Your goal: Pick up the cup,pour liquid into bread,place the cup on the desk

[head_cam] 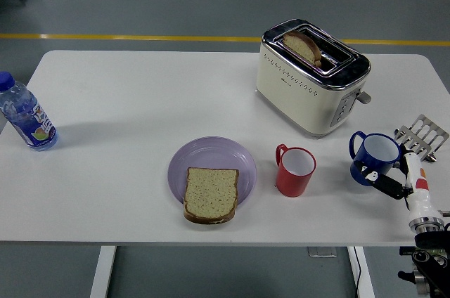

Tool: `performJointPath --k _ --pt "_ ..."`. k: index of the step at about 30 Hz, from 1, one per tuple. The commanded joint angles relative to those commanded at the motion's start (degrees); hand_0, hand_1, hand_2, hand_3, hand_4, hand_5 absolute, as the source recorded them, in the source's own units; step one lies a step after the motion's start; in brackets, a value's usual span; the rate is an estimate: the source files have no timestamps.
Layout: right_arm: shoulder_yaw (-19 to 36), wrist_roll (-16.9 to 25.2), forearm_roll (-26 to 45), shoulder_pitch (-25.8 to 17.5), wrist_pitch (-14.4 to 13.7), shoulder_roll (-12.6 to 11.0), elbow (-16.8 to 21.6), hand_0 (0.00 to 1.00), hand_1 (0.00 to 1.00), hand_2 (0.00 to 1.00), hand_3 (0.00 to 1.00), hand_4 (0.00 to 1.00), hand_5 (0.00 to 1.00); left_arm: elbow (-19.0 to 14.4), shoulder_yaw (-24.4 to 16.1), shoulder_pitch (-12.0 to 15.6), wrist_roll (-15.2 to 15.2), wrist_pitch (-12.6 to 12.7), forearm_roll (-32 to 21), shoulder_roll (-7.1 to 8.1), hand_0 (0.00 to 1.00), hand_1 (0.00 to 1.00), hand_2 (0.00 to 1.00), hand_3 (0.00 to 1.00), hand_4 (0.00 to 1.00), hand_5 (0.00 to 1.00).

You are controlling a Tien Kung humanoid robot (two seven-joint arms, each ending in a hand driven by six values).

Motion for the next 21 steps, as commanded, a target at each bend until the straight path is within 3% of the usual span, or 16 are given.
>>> performJointPath --k 21 --pt "-3.5 0.7 2.4 1.3 1.0 0.4 -4.9 0.491 0.430 0.555 0.586 0.586 0.002 0.0 0.2 0.1 0.0 0.0 -0.1 -0.08 0.670 0.740 0.741 0.639 0.404 0.998"
